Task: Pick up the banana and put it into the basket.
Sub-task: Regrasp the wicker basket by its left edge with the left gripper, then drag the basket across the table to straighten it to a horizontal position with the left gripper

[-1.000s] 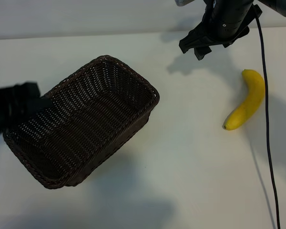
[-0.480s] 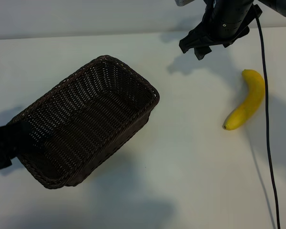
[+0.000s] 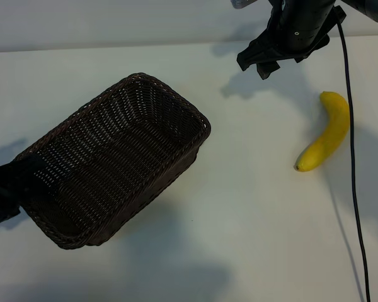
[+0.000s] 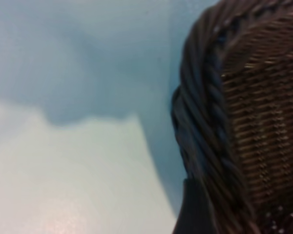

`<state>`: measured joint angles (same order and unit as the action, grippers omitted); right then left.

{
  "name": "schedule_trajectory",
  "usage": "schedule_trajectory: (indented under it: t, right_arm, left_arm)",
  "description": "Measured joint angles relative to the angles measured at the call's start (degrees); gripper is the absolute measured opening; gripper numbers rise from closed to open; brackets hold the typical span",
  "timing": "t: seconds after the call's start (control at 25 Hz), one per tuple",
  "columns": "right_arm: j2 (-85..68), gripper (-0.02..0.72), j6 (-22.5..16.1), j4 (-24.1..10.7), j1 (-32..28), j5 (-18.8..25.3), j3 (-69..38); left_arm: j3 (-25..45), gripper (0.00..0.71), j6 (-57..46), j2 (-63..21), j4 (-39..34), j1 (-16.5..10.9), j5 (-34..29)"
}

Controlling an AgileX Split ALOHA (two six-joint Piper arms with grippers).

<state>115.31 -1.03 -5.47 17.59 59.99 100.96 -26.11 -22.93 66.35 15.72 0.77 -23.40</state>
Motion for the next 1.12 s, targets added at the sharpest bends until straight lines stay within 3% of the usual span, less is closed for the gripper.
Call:
schedule_trajectory:
  t: [0.44,0.52,0.68,0.72,1.12]
  right_arm:
    - [0.0,0.594,0.5,0.4,0.0,0.0,0.0]
    - [0.0,0.594,0.5,0.5,0.0,0.0,0.0]
    - [0.0,0.594,0.5,1.2,0.0,0.0,0.0]
    - [0.0,0.594,0.5,1.2,0.0,0.0,0.0]
    - [0.0,0.594,0.6,1.4,0.0,-0.1,0.0]
  left_arm:
    - [0.0,0.543,1.0,15.3,6.9,0.0,8.5]
    - [0.0,0.48,2.7,16.1,8.8,0.0,8.9]
    - [0.0,0.179,4.9,16.1,11.2,0.0,9.6]
    - [0.0,0.152,5.1,16.2,11.6,0.0,10.3]
    - [0.1,0.152,7.0,16.2,12.0,0.1,9.9]
